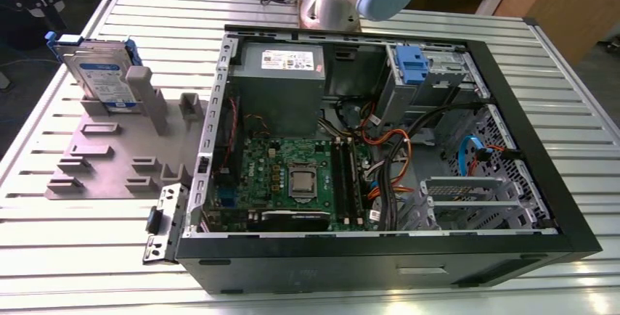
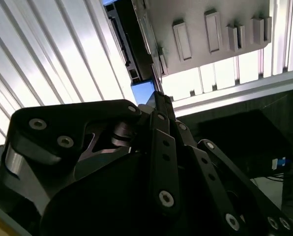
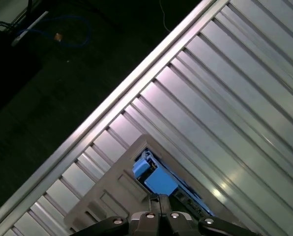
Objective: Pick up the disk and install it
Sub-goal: 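Pick up the disk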
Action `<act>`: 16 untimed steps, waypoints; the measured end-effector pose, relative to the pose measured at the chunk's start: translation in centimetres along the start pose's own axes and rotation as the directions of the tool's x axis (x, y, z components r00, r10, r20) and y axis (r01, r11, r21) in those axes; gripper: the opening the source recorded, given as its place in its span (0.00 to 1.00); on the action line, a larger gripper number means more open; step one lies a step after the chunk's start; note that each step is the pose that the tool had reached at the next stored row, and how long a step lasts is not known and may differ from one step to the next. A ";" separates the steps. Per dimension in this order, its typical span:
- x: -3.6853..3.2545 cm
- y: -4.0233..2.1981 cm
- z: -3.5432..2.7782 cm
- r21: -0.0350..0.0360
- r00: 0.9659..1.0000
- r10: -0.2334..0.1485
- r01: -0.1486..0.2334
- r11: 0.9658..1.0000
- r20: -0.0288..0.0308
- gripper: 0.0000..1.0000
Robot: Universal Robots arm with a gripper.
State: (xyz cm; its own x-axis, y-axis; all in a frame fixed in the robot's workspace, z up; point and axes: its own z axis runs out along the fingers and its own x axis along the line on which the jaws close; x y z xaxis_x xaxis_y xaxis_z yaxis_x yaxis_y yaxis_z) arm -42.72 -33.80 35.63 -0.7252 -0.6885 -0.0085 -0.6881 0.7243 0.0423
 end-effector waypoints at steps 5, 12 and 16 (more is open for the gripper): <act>0.00 0.00 0.00 -0.001 0.997 -0.078 0.078 0.997 -0.003 0.11; 0.00 0.01 0.01 -0.002 0.982 -0.189 0.189 0.982 -0.008 0.11; 0.00 0.00 0.01 -0.003 0.968 -0.249 0.249 0.969 -0.010 0.11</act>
State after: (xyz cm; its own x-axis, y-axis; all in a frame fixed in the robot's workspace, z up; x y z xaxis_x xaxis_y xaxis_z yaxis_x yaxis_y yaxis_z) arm -42.72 -33.79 35.62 -0.5309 -0.8474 -0.0085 -0.8469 0.5301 0.0423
